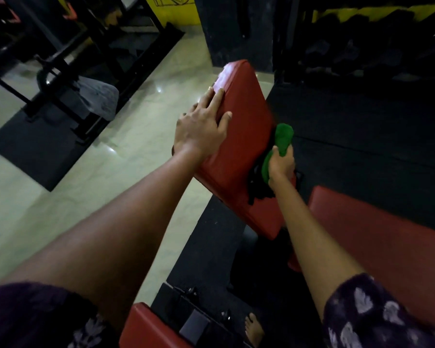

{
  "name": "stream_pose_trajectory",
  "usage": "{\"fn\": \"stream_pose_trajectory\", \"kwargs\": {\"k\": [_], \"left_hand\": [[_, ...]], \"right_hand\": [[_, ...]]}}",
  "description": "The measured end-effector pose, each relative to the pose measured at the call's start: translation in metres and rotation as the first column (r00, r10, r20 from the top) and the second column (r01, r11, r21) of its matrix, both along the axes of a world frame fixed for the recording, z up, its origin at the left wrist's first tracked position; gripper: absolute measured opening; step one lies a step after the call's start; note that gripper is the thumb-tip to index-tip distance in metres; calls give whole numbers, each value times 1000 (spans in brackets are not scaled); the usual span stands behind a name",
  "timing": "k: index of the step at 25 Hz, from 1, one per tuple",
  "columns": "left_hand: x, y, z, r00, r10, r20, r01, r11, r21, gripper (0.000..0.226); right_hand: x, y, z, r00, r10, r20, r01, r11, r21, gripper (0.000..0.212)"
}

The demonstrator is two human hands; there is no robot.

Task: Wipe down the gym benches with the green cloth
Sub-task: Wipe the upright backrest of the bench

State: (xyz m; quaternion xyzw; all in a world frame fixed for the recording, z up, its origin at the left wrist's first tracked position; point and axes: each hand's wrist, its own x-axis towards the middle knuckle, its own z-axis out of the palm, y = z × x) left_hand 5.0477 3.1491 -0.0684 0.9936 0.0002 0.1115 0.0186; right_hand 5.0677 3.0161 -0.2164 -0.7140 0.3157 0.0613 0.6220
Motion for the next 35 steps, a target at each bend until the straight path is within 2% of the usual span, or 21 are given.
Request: {"fn": "stream_pose_trajectory", "kwargs": {"k": [2,5,7,11,17,19,21,23,24,28,30,32,33,35], "left_hand": [[5,0,1,1000,-8,24,8,1000,7,55],[6,-1,2,1000,17,25,-17,1000,-4,55],[3,-1,-1,1000,15,21,-15,1000,1,56],[4,-1,-5,1000,2,28,-3,1000,26,57],[8,-1,-3,999,9,43,-10,999,45,56],[8,-3,-3,999,7,32,-8,999,47,56],[7,-4,-2,1000,4,30,-5,999,49,56],[6,-4,-3,999,6,32,-8,998,65,55],[4,-4,-4,999,2,39,-5,996,88,55],[3,-5,-9,998,-26,63,8,966,260,55],[5,-4,-8,999,-16,41,4,959,282,56],[6,-4,-6,999,-5,33,-4,964,265,56],[5,-3,-6,999,-2,38,-8,964,265,56],[6,-4,-6,999,-2,45,-10,961,277,56]], "right_hand": [[3,18,30,984,38,172,-28,998,-63,51],[-2,38,69,871,168,461,-76,974,-211,52],[-2,35,55,840,188,509,-44,958,-282,53],[18,8,2,962,73,264,-10,972,-234,50],[34,-13,-15,1000,-3,-22,0,994,-111,49],[16,0,5,1000,4,29,-1,993,-117,50],[-20,23,21,979,80,190,-47,984,-169,51],[-63,38,15,944,136,301,-64,969,-238,52],[-76,38,4,945,128,301,-46,964,-264,51],[-63,18,-48,1000,-18,-17,15,980,-198,51],[-49,8,-57,992,-18,-124,-4,985,-171,50],[-45,6,-51,973,-73,-219,60,996,-66,50],[-47,10,-42,971,-84,-226,80,996,-25,50],[-62,26,-25,993,-27,-116,23,999,-33,51]]}}
